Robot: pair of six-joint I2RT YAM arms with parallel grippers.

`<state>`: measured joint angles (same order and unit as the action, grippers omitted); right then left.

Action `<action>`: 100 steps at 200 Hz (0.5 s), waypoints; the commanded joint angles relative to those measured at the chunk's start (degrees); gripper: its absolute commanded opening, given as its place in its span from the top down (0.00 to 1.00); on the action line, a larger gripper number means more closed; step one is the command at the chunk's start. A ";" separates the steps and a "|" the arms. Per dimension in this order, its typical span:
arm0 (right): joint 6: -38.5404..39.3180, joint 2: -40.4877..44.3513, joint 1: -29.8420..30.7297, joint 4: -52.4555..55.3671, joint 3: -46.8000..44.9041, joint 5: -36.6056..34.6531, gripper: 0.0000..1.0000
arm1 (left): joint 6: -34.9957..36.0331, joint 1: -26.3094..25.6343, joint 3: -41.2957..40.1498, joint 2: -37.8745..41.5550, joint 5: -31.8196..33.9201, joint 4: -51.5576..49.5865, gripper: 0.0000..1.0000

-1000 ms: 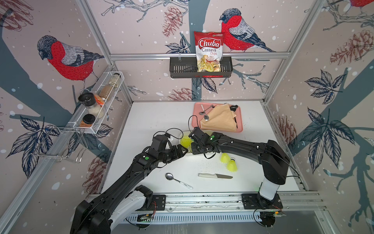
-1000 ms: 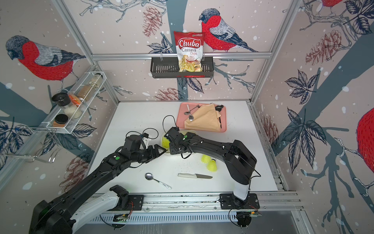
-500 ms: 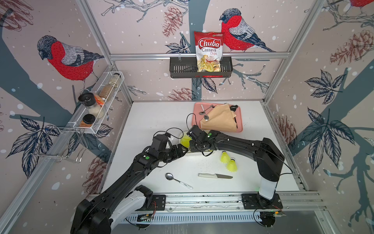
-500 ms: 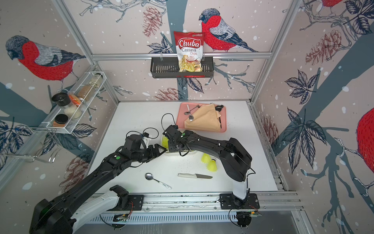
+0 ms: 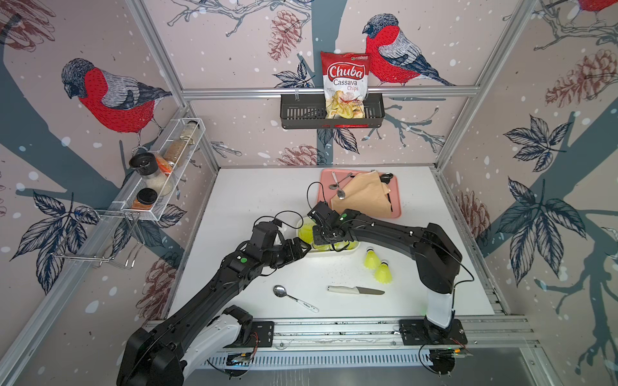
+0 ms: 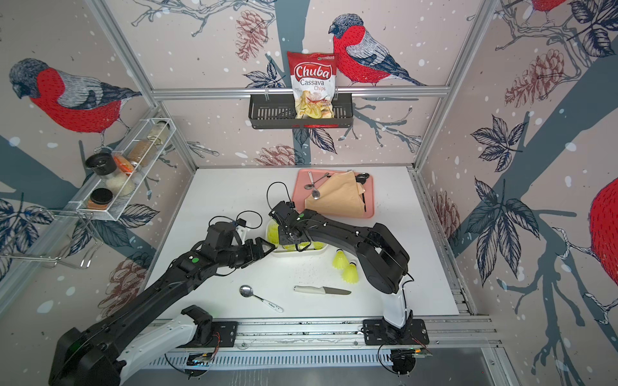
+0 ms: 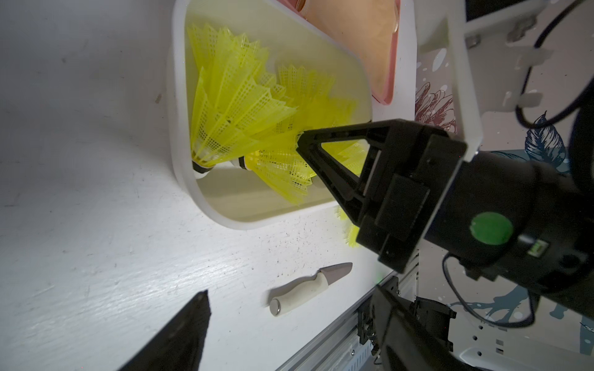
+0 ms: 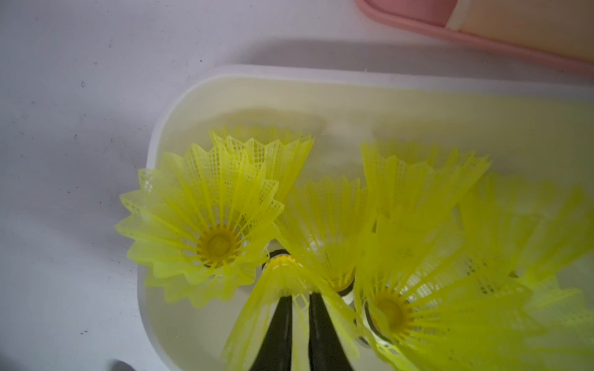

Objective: Put the shuttlecocks into the storage box
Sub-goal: Place the shuttlecock in the storage box.

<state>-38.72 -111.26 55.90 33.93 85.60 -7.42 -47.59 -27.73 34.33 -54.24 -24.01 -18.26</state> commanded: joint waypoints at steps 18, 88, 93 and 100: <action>1.61 -3.20 -1.11 2.97 4.14 -0.77 0.85 | 0.31 0.16 0.30 0.10 -0.59 1.47 0.18; 2.14 -5.77 -1.33 5.33 6.61 0.74 0.85 | 0.36 0.13 0.43 -0.26 -0.66 1.80 0.18; 2.13 -5.64 -1.40 5.48 6.51 0.72 0.85 | 0.38 0.13 0.46 -0.32 -0.69 1.83 0.18; 2.09 -5.25 -1.33 5.66 6.29 0.82 0.85 | 0.47 0.17 0.47 -0.47 -0.71 1.86 0.18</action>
<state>-37.36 -117.12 54.50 38.02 92.07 -7.03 -47.59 -27.73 34.35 -54.43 -24.03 -18.24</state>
